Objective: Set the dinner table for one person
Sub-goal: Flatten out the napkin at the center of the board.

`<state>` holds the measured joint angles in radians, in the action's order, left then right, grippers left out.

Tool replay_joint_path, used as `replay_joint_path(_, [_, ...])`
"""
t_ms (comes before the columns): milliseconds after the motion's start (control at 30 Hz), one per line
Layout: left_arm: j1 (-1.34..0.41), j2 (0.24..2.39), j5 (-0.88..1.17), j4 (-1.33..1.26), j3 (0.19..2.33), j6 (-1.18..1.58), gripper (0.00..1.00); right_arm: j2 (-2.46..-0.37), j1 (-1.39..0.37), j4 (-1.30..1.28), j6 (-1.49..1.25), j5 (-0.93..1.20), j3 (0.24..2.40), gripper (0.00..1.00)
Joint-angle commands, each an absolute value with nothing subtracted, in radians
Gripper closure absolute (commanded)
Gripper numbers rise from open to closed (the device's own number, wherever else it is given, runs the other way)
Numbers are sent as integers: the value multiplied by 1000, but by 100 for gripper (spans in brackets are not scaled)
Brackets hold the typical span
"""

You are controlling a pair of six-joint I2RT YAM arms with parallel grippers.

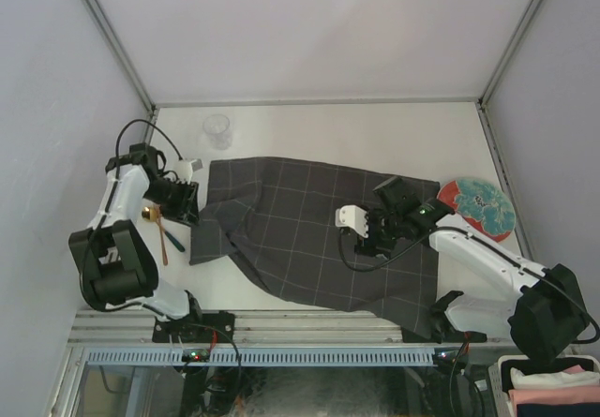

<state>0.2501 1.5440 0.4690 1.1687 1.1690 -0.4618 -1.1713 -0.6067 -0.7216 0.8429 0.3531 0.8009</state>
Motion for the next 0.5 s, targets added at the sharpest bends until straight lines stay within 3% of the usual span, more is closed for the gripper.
replay_joint_path(0, [249,1384,359,1088,1197,-614,60,-1160,-617,-724,856,385,797,31])
replay_joint_path(267, [244,1170,269,1020,1098,-707,54,-1409,-587,-610,821,318,872,30])
replay_joint_path(367, [244,1057,276,1013,1070,-720,53,-1515,-561,-653,839,366,960,4])
replay_joint_path(467, [244,957,286,1018,1051,-736,49,-1597,-543,-679,853,390,1034,0])
